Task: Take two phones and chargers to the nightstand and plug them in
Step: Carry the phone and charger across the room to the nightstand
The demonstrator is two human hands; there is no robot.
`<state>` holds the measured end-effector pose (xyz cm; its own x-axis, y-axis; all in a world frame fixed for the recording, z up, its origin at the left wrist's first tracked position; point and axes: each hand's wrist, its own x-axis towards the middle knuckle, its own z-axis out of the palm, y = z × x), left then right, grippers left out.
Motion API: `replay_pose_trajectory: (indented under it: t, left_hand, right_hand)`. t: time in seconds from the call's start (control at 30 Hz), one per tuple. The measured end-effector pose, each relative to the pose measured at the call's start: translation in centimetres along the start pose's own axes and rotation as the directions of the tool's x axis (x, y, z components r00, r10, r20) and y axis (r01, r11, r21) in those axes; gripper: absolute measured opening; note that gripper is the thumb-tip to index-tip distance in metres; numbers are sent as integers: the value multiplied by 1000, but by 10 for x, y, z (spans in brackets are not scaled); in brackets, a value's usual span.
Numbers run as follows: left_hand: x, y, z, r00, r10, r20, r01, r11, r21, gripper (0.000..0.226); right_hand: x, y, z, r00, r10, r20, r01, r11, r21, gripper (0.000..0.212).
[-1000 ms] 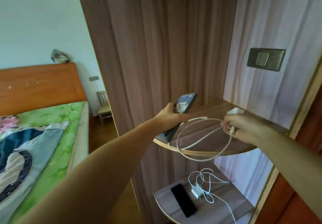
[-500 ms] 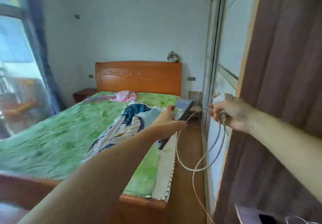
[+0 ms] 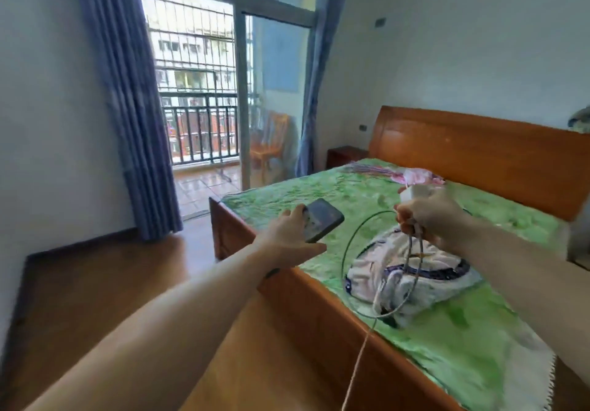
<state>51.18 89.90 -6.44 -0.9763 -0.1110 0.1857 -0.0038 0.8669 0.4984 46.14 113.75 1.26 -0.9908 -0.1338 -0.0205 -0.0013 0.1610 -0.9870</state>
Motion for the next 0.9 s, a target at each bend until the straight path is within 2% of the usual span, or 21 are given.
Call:
replay_pose_trajectory:
  t: [0.13,0.4,0.5,0.67,0.8,0.9]
  left_hand:
    - [-20,-92,-33,984,-152,-91,160,984,84,97]
    - [-18,-253,-80,904,-380,-199,403,911,90,87]
    - [9,-307,-101,879,-433,-199,461,877,131,91]
    - [83,-384,-142,838,-511,-190,531,845,71,89]
    - [133,-433,-165,823,-530,-202,545,838,24,91]
    - [169,-470,-181,839,-510,-191,526,849,44,92]
  right_hand:
    - [40,-1,105,990,-8,142,2,999,41,34]
    - [134,19,302,930,-6,369,-9,999,38,38]
    - [183,27,374,908,0,420,-6,1000,11,41]
    - [265,28,469,886,47,462,-28,998,-49,26]
    - [323,10,527,851,92,518,-52,995,-91,32]
    - [363,-3,569,834,110,541,-94,994,-57,29]
